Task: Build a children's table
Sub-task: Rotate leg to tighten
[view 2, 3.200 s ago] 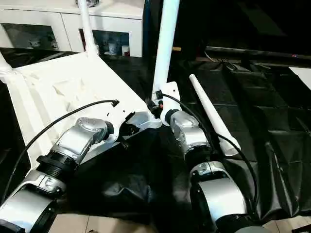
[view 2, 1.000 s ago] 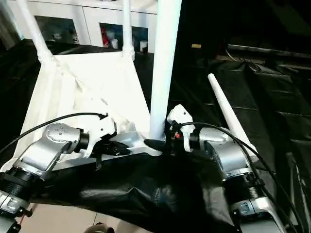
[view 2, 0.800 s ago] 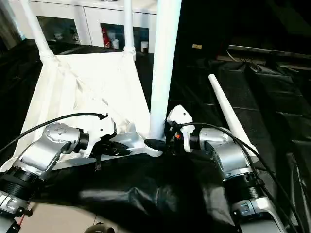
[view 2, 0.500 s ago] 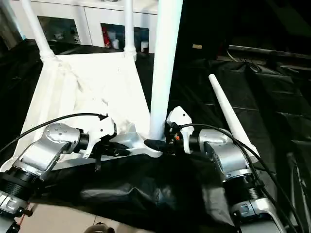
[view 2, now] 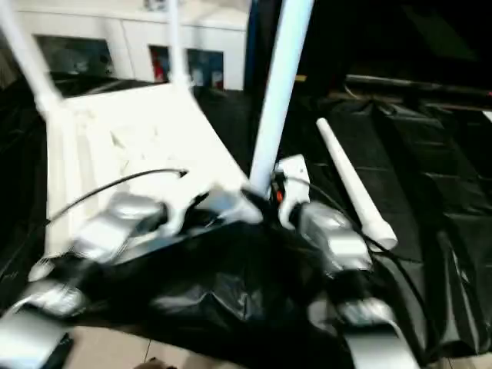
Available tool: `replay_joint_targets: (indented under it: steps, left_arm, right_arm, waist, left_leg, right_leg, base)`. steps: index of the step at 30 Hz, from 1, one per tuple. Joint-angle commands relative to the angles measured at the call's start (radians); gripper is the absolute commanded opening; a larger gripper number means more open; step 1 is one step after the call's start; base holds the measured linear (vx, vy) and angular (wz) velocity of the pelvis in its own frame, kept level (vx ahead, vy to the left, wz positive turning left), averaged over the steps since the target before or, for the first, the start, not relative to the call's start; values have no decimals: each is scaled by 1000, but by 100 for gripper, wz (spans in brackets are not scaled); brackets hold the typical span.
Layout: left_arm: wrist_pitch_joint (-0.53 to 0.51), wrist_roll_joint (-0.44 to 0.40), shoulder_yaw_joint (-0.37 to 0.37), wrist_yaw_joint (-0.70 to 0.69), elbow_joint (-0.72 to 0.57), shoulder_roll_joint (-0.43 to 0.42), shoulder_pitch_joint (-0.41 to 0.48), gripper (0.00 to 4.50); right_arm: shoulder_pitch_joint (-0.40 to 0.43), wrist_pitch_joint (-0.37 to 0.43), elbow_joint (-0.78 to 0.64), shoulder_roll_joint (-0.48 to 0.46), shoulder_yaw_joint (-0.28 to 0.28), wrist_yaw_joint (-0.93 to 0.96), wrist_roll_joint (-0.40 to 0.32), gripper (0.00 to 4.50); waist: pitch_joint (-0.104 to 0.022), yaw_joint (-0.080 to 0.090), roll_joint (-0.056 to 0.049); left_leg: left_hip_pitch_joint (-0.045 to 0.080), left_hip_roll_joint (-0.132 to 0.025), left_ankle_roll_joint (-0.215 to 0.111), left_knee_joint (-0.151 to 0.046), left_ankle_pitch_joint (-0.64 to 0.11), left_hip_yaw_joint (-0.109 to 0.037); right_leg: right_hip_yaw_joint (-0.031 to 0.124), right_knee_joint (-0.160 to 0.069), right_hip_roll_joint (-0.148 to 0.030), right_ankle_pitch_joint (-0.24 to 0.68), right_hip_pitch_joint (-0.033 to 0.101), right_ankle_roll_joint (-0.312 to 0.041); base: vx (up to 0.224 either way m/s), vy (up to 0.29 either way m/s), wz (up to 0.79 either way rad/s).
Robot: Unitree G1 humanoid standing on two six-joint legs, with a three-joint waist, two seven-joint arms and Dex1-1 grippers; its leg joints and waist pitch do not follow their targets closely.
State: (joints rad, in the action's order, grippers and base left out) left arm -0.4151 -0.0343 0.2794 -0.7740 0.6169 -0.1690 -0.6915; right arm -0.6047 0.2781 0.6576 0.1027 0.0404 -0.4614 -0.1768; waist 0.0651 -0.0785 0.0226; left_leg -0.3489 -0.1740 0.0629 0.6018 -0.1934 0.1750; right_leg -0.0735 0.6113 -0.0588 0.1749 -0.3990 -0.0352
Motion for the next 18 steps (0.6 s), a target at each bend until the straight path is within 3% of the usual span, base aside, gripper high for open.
replay_joint_targets:
  steps: [1, 8, 11, 14, 17, 18]
  left_arm:
    - [12, -7, -45, 140, 33, 49, -67, 0]
    - [36, -19, -31, 152, 63, 79, -91, 0]
    - [62, -24, -19, 134, 68, 74, -88, 0]
    - [101, -26, -3, 96, 69, 62, -76, 0]
    - [116, -21, 6, 56, 34, 41, -48, 0]
    - [122, -20, 8, 48, 29, 37, -43, 0]
  right_arm:
    - [-6, 28, 111, -78, -16, 99, 10, 264]
    - [-46, 25, 167, -125, -11, 133, 24, 264]
    - [-54, 8, 182, -133, -2, 131, 16, 264]
    - [-68, -15, 205, -138, 14, 112, 5, 334]
    - [-68, -21, 186, -117, -6, 65, 14, 343]
    - [-68, -21, 181, -113, -11, 57, 16, 353]
  waist:
    - [-69, -1, -7]
    - [-75, 6, -6]
    - [-72, 7, -6]
    - [-69, 12, -8]
    - [-69, 15, -7]
    - [-69, 15, -12]
  left_leg:
    - [7, -47, -2, -73, -209, -23]
    - [-2, -50, -31, -72, -164, -21]
    - [0, -50, -34, -73, -187, -20]
    - [3, -50, -25, -76, -222, -22]
    - [-1, -52, -25, -78, -225, -25]
    - [-1, -52, -27, -78, -222, -25]
  right_leg:
    - [53, -102, -97, 405, 48, -139]
    - [55, -84, -95, 250, 55, -184]
    - [55, -89, -96, 283, 53, -183]
    - [54, -96, -96, 348, 50, -167]
    - [54, -93, -96, 338, 53, -168]
    - [55, -92, -97, 331, 53, -171]
  base:
    - [0, 0, 0]
    - [0, 0, 0]
    - [0, 0, 0]
    - [0, 0, 0]
    - [0, 0, 0]
    - [0, 0, 0]
